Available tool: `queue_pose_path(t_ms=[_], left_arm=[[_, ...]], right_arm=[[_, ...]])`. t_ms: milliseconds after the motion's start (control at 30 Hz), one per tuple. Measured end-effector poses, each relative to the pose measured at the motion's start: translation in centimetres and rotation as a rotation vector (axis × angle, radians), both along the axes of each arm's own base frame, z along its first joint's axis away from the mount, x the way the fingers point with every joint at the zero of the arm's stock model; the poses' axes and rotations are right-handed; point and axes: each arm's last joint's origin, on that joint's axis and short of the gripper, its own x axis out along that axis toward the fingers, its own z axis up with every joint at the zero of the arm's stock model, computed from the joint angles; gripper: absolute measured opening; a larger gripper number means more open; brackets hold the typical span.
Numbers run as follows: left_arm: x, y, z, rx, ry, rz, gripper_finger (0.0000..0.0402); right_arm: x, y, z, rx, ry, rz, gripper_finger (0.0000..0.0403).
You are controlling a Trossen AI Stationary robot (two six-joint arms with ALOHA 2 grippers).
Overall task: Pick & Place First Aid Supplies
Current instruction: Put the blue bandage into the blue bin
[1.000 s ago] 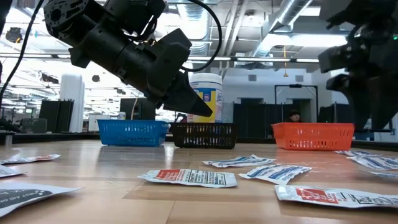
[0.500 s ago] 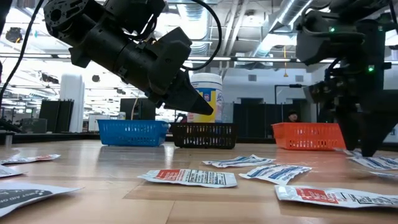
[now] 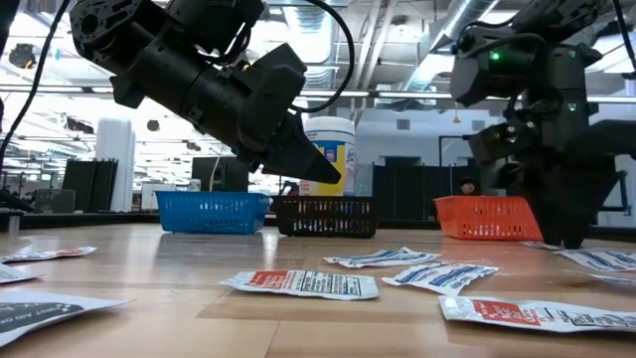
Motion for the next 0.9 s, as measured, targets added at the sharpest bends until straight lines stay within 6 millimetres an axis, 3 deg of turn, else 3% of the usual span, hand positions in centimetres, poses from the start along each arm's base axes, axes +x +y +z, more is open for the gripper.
queue_pose_path(t_ms=[533, 700, 900], left_arm=[[0.0, 0.0, 0.0, 0.000, 0.000, 0.000, 0.0011], [0.0, 0.0, 0.1, -0.004, -0.014, -0.001, 0.0011], [0.1, -0.2, 0.2, -0.107, -0.031, -0.045, 0.0011]], right_arm=[[1.4, 0.3, 0.2, 0.030, -0.130, -0.007, 0.0007], [2.8, 0.5, 1.7, 0.025, -0.161, -0.027, 0.0015], [5.8, 0.5, 4.3, -0.112, -0.395, 0.008, 0.0004]])
